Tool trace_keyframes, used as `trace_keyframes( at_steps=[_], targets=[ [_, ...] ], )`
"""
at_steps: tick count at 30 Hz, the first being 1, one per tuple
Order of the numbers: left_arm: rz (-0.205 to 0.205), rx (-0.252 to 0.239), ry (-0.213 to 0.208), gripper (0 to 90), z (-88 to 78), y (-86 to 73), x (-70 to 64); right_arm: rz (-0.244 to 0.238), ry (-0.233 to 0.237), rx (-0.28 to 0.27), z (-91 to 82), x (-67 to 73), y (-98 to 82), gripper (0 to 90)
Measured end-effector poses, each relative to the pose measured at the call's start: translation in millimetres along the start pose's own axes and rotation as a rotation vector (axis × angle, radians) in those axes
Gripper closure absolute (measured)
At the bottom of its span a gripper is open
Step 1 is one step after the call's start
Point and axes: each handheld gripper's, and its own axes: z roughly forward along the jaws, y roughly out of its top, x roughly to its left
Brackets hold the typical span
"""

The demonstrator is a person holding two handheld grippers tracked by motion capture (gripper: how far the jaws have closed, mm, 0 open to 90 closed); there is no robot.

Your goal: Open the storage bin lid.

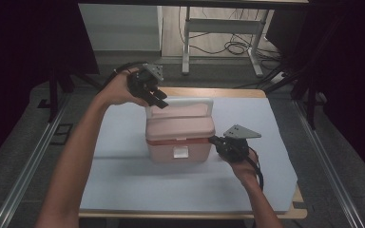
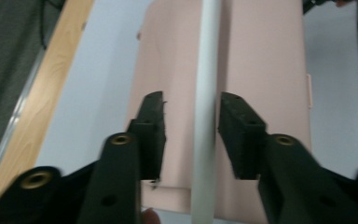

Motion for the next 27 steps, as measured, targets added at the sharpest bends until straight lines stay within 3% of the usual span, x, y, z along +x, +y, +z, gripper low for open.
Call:
trace_keyframes(
  at_steps=[3, 14, 21, 27],
  targets=[
    [-0.024, -0.015, 0.038, 51.3, -10.9, -4.2, -2.1, 0.004, -0.001, -0.005, 0.0, 0.5, -0.2, 90.0],
    [-0.107, -0.065, 0.103, 44.1, -40.1, -33.0, -17.8, 0.003, 0.004, -0.002, -0.7, 1.2, -1.0, 89.9],
    [-0.137, -0.077, 0.122, 45.1, -43.2, -59.6, -33.9, -0.003, 0.003, 0.001, -2.1, 2.4, -0.6, 89.9],
    [-0.178, -0.118, 0.131, 45.5, -38.1, -80.6, -45.6, -0.007, 0.001, 0.001, -3.7, 2.5, 0.1, 89.9]
  ],
)
